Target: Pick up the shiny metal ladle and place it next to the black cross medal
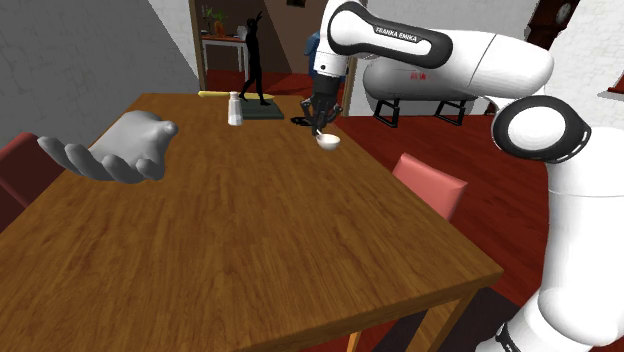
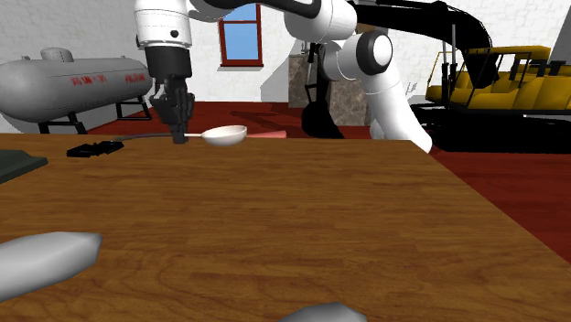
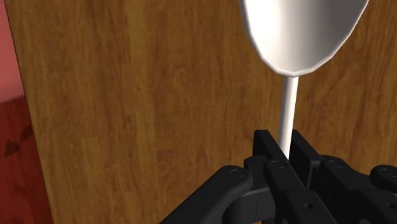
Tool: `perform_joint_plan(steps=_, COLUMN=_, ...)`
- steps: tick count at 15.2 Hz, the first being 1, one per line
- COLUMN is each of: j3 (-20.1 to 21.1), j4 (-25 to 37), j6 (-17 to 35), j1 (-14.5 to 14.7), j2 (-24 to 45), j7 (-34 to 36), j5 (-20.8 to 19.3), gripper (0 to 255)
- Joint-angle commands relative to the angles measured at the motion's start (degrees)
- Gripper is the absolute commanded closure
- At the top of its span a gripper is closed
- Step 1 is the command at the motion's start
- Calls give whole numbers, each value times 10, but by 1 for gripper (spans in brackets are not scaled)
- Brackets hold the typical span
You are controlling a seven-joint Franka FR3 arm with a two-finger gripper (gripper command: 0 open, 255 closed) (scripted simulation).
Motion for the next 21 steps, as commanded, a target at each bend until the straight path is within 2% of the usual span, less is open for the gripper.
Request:
perform_joint_plan(steps=1, j3=1, j4=-37, j6=24, j1=-8, j2=-13, j7=-2, j5=5, gripper=255)
perform_joint_plan(steps=3, j3=1, j4=-54, j6=37, j1=-11, j2=-18, j7=-3, j5=7, gripper=255)
perform_joint_plan(steps=10, j3=1, j4=-54, j6=37, j1=-11, j2=-18, j7=-3, j5=7, gripper=255)
perform_joint_plan(steps=11, j3=1, j4=-54, j6=37, j1=-11, j2=-18, j7=-3, j5=7, gripper=0)
perform_joint_plan(steps=16, j3=1, j4=-54, j6=37, j1=-11, j2=-18, j7=-3, j5=7, gripper=0)
perform_joint_plan(steps=20, j3=-3, j4=106, j6=-72, j1=18, j2=34, j7=0, j5=-13, gripper=0)
perform_joint_plan(steps=21, j3=-3, j4=106, j6=-72, j1=18, j2=34, j7=0, j5=-13, gripper=0)
